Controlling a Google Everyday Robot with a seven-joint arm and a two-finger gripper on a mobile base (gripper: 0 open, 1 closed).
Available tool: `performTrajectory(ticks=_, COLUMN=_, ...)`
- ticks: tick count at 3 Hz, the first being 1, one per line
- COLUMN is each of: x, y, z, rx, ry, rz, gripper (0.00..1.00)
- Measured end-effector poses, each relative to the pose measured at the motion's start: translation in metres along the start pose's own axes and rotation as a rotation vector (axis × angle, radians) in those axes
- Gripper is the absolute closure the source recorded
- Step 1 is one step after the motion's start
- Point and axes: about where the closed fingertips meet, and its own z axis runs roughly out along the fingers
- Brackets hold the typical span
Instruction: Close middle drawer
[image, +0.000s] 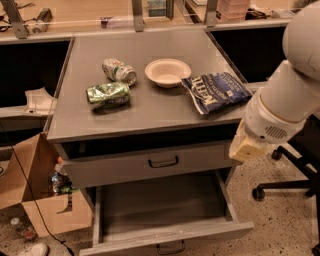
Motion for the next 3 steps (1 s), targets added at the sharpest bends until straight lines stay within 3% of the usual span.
performTrajectory(ticks=2, x=0.036, y=0.054, z=0.069, rx=-0.114, ry=-0.018, rz=0.095, gripper=1.0)
performTrajectory(ticks=3, x=0.036, y=0.057, z=0.072, rx=-0.121, ry=-0.022, rz=0.1, gripper=1.0)
